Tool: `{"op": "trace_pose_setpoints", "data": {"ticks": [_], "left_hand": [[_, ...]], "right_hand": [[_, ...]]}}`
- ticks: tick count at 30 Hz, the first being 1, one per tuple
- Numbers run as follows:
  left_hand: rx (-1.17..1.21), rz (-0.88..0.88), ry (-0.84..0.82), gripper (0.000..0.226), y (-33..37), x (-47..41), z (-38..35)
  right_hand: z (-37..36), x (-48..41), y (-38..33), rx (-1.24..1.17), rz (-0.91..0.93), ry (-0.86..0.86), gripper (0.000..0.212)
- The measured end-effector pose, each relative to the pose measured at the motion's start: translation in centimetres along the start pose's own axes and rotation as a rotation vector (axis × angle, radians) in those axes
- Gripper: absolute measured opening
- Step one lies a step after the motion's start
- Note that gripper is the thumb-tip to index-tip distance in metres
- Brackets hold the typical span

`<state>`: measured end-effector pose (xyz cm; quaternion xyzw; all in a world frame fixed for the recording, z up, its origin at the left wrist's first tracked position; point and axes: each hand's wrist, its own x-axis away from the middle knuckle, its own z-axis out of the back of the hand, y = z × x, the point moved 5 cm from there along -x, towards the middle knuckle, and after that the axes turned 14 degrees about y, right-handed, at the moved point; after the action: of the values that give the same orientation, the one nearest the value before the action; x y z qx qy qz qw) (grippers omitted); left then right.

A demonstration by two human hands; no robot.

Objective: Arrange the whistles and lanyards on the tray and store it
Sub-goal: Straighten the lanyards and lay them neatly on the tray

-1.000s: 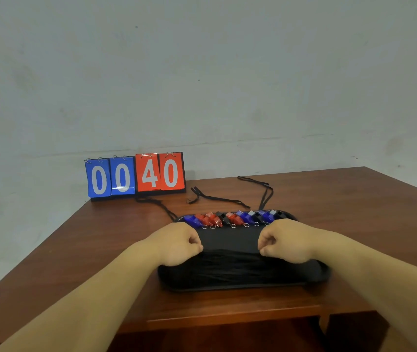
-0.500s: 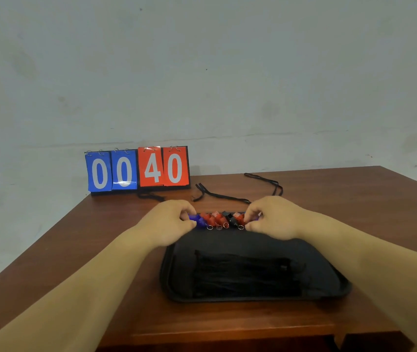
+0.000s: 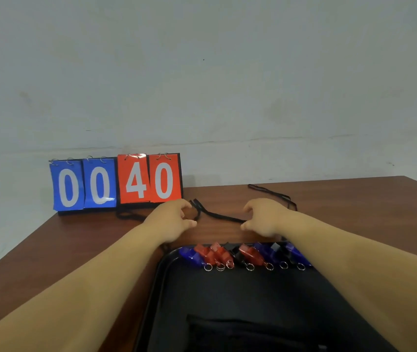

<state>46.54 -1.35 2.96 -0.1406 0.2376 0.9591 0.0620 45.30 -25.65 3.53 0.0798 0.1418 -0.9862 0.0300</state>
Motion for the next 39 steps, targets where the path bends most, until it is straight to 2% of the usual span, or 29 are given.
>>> {"op": "trace_pose_setpoints", "data": {"ticks": [3,4,7,9,13,20,26,31,34,39], "left_hand": [[-0.095,0.004,-0.04,0.061,-0.4,-1.6,-1.9],[-0.124,-0.001,-0.044,0.055,-0.4,-2.0,-2.4],[-0.138,-0.007,-0.043,0.018,-0.3,-2.8,-3.0],[-0.118,0.007,-0.034,0.01,-0.4,-2.9,-3.0],[-0.063,0.031,-0.018,0.011,-0.6,-2.3,-2.4],[0.144,0.016,0.162,0.015,2.0,-0.1,2.2],[0.394,-0.008,0.322,0.006,5.5,3.3,7.0],[0.555,-0.047,0.305,0.006,8.1,7.0,9.4],[0.578,-0.055,0.244,0.007,8.9,8.7,9.3],[0.611,-0.052,0.242,0.008,9.8,9.7,8.4]], "right_hand": [[-1.0,-1.2,1.1,0.063,-0.025,-0.06,0.047],[-1.0,-1.6,1.3,0.034,-0.027,-0.064,0.041],[-1.0,-1.9,1.6,-0.064,-0.044,-0.072,0.031],[-1.3,-2.0,1.6,-0.072,-0.046,-0.078,0.029],[-1.3,-1.7,1.6,-0.108,-0.05,-0.029,0.02],[2.2,0.8,0.4,-0.301,0.004,0.138,0.014],[7.1,4.7,-0.4,-0.423,0.042,0.266,0.013],[9.4,8.5,-0.2,-0.589,0.046,0.297,0.01],[9.7,9.8,0.1,-0.62,0.049,0.288,0.008],[9.4,11.3,1.1,-0.646,0.068,0.268,0.007]]}}
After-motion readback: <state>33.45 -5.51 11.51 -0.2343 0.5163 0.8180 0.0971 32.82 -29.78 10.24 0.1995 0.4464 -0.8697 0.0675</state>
